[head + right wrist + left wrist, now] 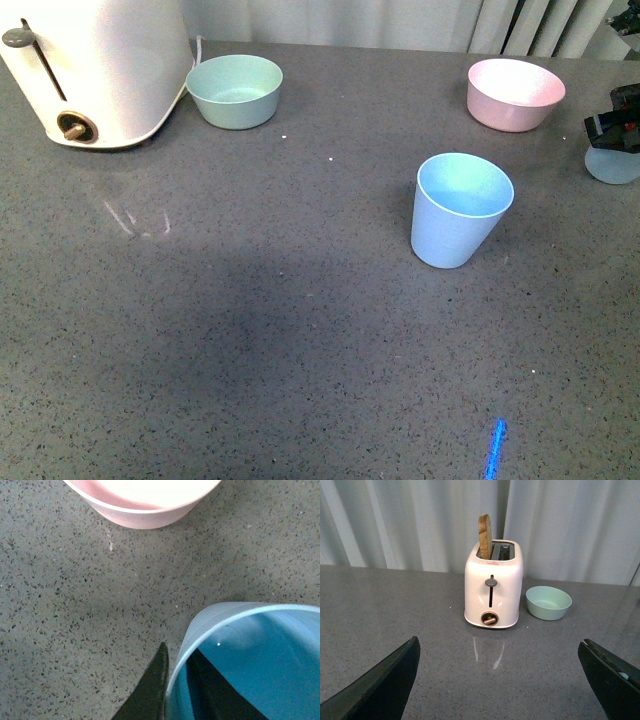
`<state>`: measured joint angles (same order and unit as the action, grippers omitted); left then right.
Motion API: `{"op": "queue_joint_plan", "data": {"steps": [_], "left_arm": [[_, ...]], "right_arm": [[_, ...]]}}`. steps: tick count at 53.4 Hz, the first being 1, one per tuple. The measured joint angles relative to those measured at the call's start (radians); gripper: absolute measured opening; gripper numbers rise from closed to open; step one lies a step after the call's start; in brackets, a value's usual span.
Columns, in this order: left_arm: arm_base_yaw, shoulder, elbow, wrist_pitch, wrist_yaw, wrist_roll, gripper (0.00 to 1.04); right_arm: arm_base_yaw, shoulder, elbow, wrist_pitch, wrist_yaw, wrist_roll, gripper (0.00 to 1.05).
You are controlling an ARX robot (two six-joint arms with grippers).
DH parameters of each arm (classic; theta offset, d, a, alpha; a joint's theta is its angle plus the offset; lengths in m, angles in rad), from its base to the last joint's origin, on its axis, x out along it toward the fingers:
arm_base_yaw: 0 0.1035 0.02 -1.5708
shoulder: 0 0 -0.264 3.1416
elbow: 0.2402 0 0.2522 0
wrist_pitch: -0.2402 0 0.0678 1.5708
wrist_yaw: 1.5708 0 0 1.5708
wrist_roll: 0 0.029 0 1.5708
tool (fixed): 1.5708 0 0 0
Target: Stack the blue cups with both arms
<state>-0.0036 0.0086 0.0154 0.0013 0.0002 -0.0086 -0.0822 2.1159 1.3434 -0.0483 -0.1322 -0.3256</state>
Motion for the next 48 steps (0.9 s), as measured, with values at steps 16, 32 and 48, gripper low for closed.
{"op": "queue_joint_plan", "data": {"steps": [16,32,48], "left_arm": [[0.0,0.0,0.0,0.0,0.0,0.0,0.96],[0.0,0.0,0.0,0.0,0.0,0.0,0.96],[0.0,0.0,0.0,0.0,0.0,0.0,0.96]], "right_arm": [[-0.029,-0.164,-0.088,-0.06,-0.108,-0.072,0.02],[0.134,-0.509,-0.24,-0.136,-0.309,-0.108,0.02],[0.326,-0.54,-0.322,-0.154,-0.271,-0.099,0.02]]}}
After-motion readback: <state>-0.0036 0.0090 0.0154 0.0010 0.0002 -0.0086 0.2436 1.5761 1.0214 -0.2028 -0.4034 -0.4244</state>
